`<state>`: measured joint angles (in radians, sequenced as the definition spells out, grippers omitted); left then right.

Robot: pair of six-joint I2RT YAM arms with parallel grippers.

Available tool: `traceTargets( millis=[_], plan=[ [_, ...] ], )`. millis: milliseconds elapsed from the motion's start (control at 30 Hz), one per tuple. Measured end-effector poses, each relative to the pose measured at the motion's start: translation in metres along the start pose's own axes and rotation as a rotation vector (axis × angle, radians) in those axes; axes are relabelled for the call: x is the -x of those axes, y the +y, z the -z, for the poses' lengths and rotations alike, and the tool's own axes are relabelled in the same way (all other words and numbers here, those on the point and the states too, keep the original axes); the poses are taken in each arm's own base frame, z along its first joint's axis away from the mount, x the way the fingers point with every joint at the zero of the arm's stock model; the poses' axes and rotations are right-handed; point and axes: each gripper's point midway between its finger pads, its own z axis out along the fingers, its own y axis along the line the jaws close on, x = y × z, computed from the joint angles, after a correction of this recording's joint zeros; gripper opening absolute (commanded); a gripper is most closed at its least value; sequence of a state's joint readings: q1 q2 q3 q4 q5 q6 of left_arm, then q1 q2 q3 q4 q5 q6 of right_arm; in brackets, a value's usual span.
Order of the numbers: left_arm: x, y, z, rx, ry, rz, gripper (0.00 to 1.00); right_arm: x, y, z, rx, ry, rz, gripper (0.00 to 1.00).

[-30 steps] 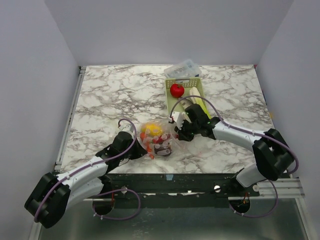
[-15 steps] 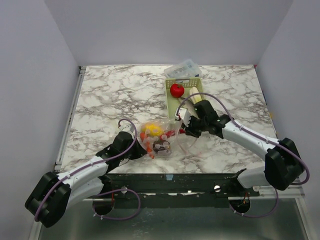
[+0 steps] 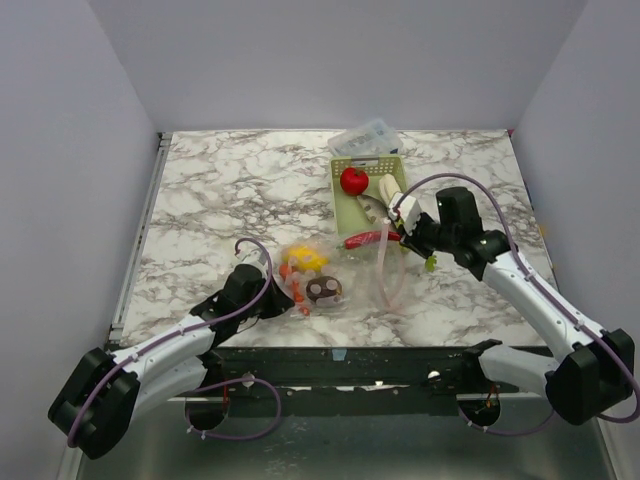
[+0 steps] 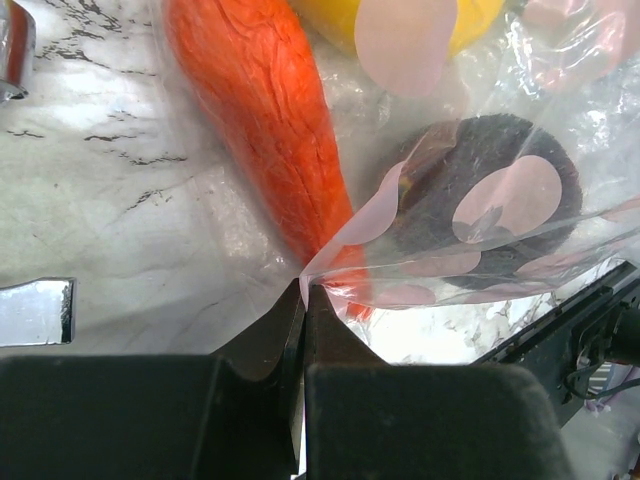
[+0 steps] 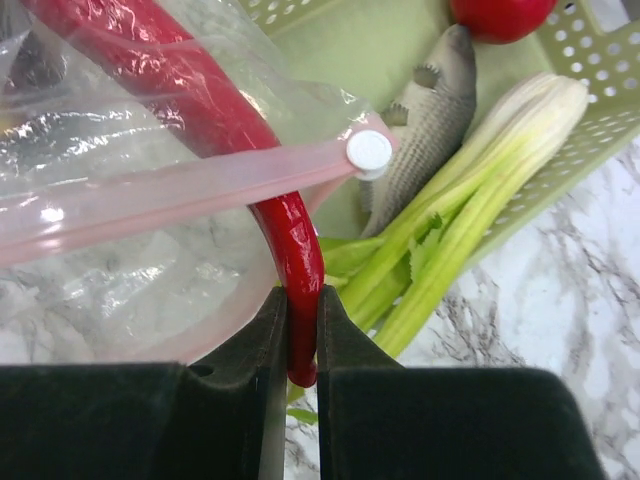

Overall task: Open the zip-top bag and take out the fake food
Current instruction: Pick up the fake vegetable from the zipper food storage bag.

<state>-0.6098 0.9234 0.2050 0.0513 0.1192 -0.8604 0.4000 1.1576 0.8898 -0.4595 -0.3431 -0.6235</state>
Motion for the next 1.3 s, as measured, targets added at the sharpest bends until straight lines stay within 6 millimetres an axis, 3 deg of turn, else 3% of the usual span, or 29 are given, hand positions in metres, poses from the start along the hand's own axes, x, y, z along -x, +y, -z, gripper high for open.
traceTargets(
  millis=[400, 800, 1100, 1300],
  plan=[
    [0.004, -0.003, 0.002, -0.015, -0.022, 0.0, 0.0, -0.02, -0.013, 0.024, -0.095, 0.08, 0.072, 0.04],
    [0.003, 0.002, 0.004, -0.018, -0.044, 0.0, 0.0, -0.041, -0.015, 0.064, -0.18, 0.121, 0.065, 0.03],
    [0.005, 0.003, 0.004, -0.018, -0.053, -0.005, 0.0, -0.077, -0.003, 0.084, -0.227, 0.172, 0.001, 0.03],
    [0.006, 0.003, 0.004, -0.024, -0.061, -0.014, 0.0, -0.084, -0.012, 0.1, -0.308, 0.155, -0.086, 0.02]
  ],
)
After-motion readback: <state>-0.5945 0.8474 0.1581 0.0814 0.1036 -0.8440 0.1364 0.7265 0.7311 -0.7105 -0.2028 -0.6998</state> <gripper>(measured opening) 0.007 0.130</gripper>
